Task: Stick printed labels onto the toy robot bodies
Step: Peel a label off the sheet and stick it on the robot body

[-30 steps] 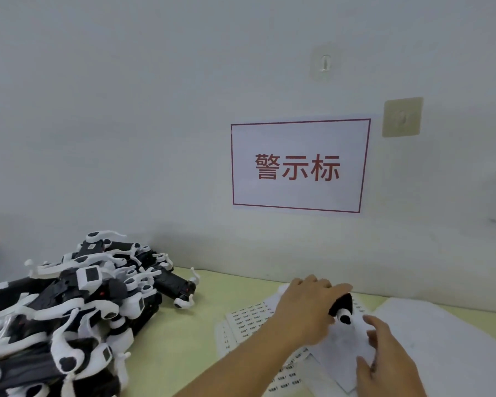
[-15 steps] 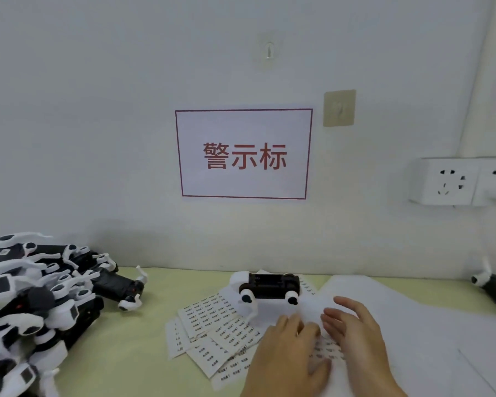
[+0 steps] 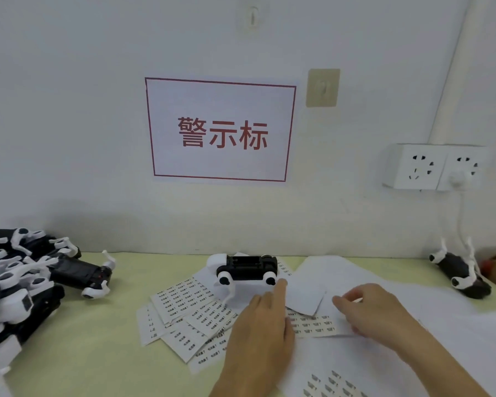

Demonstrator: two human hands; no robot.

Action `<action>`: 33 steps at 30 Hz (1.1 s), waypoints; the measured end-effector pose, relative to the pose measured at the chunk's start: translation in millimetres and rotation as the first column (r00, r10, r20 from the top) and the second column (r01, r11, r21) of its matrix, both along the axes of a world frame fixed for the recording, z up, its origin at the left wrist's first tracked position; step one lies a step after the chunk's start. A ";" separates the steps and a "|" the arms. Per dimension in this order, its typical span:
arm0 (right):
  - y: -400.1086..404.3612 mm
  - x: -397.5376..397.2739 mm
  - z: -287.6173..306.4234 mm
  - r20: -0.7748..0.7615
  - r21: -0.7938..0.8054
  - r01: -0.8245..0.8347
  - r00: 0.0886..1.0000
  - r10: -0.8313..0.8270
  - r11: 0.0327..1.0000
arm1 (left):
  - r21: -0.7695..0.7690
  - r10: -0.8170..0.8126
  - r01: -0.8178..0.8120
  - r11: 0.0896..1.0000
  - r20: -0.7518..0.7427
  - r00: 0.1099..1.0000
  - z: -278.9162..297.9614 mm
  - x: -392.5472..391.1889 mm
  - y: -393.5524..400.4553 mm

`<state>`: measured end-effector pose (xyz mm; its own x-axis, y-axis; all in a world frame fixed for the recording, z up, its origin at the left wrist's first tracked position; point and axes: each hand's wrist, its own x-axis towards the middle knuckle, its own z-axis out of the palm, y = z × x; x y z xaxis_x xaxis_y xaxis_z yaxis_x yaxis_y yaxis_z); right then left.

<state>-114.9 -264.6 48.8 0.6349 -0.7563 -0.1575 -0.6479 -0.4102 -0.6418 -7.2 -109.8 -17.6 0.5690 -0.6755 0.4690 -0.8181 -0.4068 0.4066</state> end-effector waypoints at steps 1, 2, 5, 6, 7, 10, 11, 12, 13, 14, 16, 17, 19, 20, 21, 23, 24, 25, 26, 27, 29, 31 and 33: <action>3.9 1.2 -8.3 -0.083 -0.080 -0.014 0.997 0.007 0.997 | -0.008 0.010 -0.010 1.000 -0.006 1.000 -0.8 0.3 -0.4; 8.2 1.6 -17.4 -0.124 -0.161 -0.018 0.992 -0.002 0.987 | -0.012 0.017 -0.018 1.000 -0.018 1.000 -1.0 -0.3 -0.1; 19.1 -2.7 -38.9 -0.011 -0.290 0.012 1.000 -0.016 0.957 | -0.007 0.009 -0.009 1.000 -0.011 1.000 -0.8 -2.4 0.8; 19.8 -4.3 -44.2 0.044 -0.293 0.016 0.999 -0.003 0.956 | -0.006 0.005 -0.005 1.000 -0.010 1.000 -0.5 -2.8 1.0; 19.4 -5.7 -48.6 0.099 -0.288 0.016 0.995 0.013 0.957 | -0.003 0.004 -0.004 1.000 -0.009 1.000 -0.4 -2.5 1.0; 19.5 -7.1 -51.4 0.261 -0.225 -0.003 0.963 0.063 0.974 | 0.018 0.015 -0.015 1.000 0.023 1.000 -2.5 0.6 -1.0; 20.1 -7.9 -50.2 0.319 -0.187 -0.001 0.946 0.062 0.982 | 0.024 0.019 -0.020 1.000 0.032 0.999 -2.6 0.9 -1.9; 20.4 -9.0 -48.8 0.375 -0.154 0.007 0.926 0.052 0.988 | 0.031 0.022 -0.023 0.999 0.038 0.999 -2.7 0.8 -2.2; 20.2 -10.3 -47.9 0.417 -0.136 0.014 0.908 0.044 0.991 | 0.040 0.022 -0.024 0.999 0.043 0.999 -2.4 0.4 -2.2; 19.8 -11.5 -47.8 0.442 -0.131 0.017 0.896 0.043 0.991 | 0.049 0.021 -0.024 0.999 0.050 0.999 -1.7 -0.1 -2.2; 19.1 -12.9 -48.2 0.464 -0.126 0.012 0.885 0.048 0.992 | 0.072 0.022 -0.028 0.997 0.082 0.996 -0.8 -1.0 -1.8; 19.3 -13.3 -47.9 0.475 -0.109 0.012 0.879 0.042 0.994 | 0.083 0.025 -0.033 0.996 0.096 0.995 0.0 -2.2 -1.3; 19.1 -13.2 -45.7 0.516 -0.035 0.017 0.856 0.004 0.999 | 0.100 0.026 -0.038 0.994 0.118 0.993 1.8 -4.6 -0.8; 18.7 -12.8 -44.6 0.544 0.020 0.019 0.839 -0.027 1.000 | 0.112 0.028 -0.043 0.993 0.132 0.991 2.7 -5.6 -0.7; 18.0 -12.3 -43.4 0.572 0.081 0.021 0.818 -0.064 0.996 | 0.127 0.031 -0.050 0.991 0.149 0.988 3.4 -6.4 -0.7; 17.0 -11.5 -41.6 0.605 0.221 0.014 0.782 -0.148 0.975 | 0.148 0.040 -0.065 0.987 0.162 0.986 3.9 -7.1 0.0; 16.6 -11.5 -41.2 0.607 0.284 0.008 0.773 -0.186 0.959 | 0.155 0.050 -0.076 0.985 0.164 0.985 4.4 -7.2 0.4; 16.7 -11.9 -41.1 0.602 0.336 0.003 0.768 -0.217 0.942 | 0.165 0.060 -0.088 0.982 0.168 0.984 4.2 -7.2 1.4; 16.6 -12.6 -41.2 0.598 0.374 -0.002 0.765 -0.240 0.927 | 0.172 0.069 -0.098 0.980 0.170 0.983 4.6 -7.5 2.5; 16.4 -13.6 -41.1 0.596 0.402 -0.007 0.761 -0.256 0.916 | 0.177 0.075 -0.105 0.979 0.168 0.983 4.6 -7.9 3.8; 15.9 -16.9 -39.2 0.594 0.439 -0.027 0.758 -0.268 0.898 | 0.175 0.082 -0.111 0.978 0.166 0.983 4.0 -9.0 5.7; 16.1 -22.4 -37.2 0.570 0.447 -0.050 0.785 -0.242 0.893 | 0.183 0.074 -0.103 0.978 0.157 0.985 4.5 -11.3 6.4; 17.4 -31.1 -36.7 0.541 0.449 -0.062 0.813 -0.215 0.892 | 0.187 0.072 -0.095 0.978 0.126 0.989 7.7 -15.3 6.2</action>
<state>-146.0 -247.2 12.1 0.6547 -0.7481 -0.1081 -0.1299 0.0295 -0.9911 -22.5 -103.6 -10.0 0.5758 -0.7115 0.4028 -0.8152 -0.5370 0.2169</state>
